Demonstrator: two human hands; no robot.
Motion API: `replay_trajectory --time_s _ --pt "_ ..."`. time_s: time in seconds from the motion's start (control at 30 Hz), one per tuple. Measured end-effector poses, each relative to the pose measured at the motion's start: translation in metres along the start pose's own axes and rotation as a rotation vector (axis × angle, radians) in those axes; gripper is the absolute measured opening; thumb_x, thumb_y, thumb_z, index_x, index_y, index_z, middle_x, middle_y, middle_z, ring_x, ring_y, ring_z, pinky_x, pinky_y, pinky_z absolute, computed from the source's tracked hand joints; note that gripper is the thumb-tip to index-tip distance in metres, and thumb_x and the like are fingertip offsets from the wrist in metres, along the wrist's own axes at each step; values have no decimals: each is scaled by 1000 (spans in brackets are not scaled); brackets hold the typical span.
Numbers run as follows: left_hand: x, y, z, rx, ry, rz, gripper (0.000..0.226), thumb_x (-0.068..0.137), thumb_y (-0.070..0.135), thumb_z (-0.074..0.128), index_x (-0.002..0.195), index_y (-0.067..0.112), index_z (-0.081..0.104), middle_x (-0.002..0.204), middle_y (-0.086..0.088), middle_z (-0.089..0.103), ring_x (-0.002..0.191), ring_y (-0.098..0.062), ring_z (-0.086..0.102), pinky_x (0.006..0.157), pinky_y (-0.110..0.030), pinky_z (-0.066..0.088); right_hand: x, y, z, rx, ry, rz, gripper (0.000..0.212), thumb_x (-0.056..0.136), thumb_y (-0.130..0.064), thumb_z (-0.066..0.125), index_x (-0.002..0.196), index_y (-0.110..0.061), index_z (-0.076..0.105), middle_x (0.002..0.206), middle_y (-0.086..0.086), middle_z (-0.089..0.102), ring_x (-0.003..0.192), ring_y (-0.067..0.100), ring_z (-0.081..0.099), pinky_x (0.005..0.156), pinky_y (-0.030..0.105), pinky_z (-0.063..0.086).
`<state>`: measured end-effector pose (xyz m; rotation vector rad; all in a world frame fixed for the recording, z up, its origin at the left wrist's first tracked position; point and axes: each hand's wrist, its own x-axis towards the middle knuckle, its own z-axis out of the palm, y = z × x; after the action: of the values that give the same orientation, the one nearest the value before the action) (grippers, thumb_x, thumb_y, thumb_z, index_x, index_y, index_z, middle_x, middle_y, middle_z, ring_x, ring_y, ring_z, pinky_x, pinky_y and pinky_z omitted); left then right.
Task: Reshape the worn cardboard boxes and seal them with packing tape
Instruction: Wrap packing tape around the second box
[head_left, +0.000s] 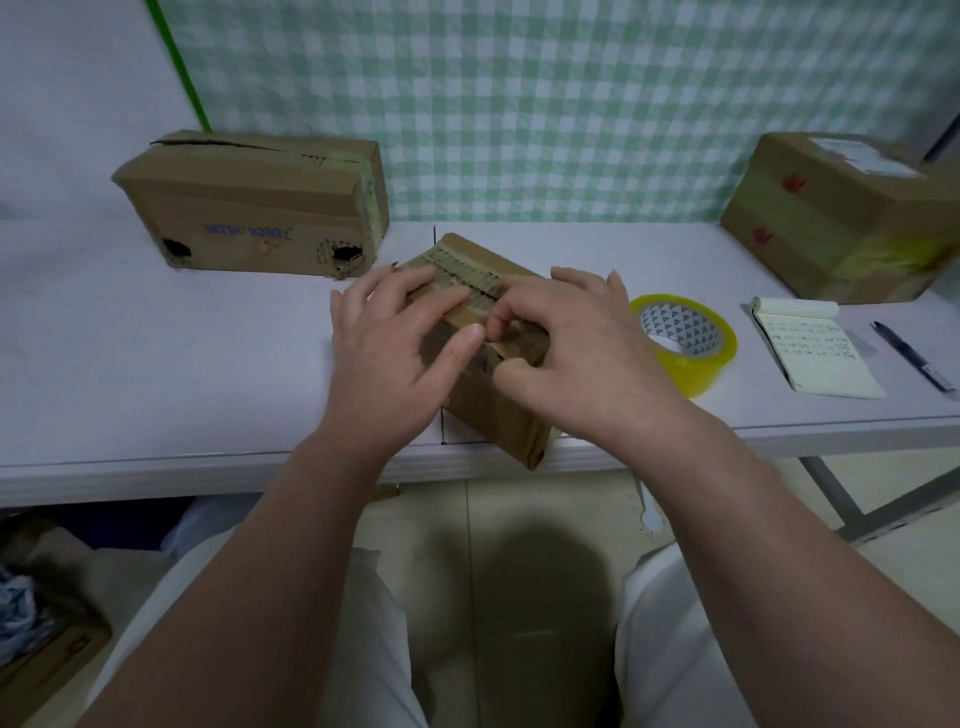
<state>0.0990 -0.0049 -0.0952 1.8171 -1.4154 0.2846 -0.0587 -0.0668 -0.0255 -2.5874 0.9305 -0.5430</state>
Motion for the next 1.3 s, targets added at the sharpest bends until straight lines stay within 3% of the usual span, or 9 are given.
replay_trajectory --time_s 0.17,0.27,0.37,0.47,0.6,0.7,0.83,1.0,1.3 --pt "-8 16 -4 196 -26 32 60 79 70 47 117 27 64 112 -5 52 111 -28 40 97 -62 33 -7 10 1 -78 83 -11 23 77 -14 60 91 -30 66 144 -9 46 138 23 25 116 45 -1" --pt "-11 24 -7 287 -21 33 60 78 70 48 113 25 64 104 -7 50 106 -30 43 99 -64 30 -7 21 -1 141 94 -4 27 75 -11 59 91 -27 73 137 -5 54 130 18 39 116 44 18" --pt "-16 30 -8 318 -35 14 59 80 71 47 118 28 61 104 -9 47 104 -28 40 96 -61 35 -10 33 -9 608 218 190 33 81 1 53 86 -25 73 108 -11 64 100 -5 57 97 28 46" --pt "-19 37 -8 356 -40 -6 58 82 70 45 120 29 60 103 -10 45 101 -27 36 93 -56 41 -13 59 -15 576 358 382 26 89 -1 49 99 -18 67 95 -6 63 67 -18 58 61 2 41" --pt "-23 49 -8 444 -27 -41 56 85 68 45 117 26 61 99 -13 47 95 -30 42 87 -47 43 -12 104 -2 30 254 498 37 89 -19 54 125 -23 61 127 7 61 126 25 44 104 30 33" --pt "-22 61 -5 584 -26 -95 52 84 67 48 110 24 61 96 -14 48 93 -33 46 99 -58 36 -14 126 11 -255 61 559 44 90 -23 54 134 -24 52 137 13 51 137 32 27 116 47 9" --pt "-20 69 -3 623 -34 -95 47 83 62 52 104 21 62 97 -14 49 97 -34 48 105 -65 22 -12 139 19 -437 77 454 39 89 -22 54 128 -20 54 132 9 55 134 31 30 115 51 9" --pt "-23 67 -4 568 -143 -120 46 92 57 41 131 34 43 120 -10 43 111 -29 41 102 -55 33 -11 149 17 -386 79 407 37 92 -22 53 127 -15 52 133 11 53 130 32 31 108 47 29" --pt "-14 69 -11 584 -263 -162 44 95 57 36 135 41 35 128 -6 35 120 -29 33 109 -63 18 -2 99 -30 244 539 246 27 94 -25 53 118 -13 54 109 11 59 108 31 49 77 33 35"
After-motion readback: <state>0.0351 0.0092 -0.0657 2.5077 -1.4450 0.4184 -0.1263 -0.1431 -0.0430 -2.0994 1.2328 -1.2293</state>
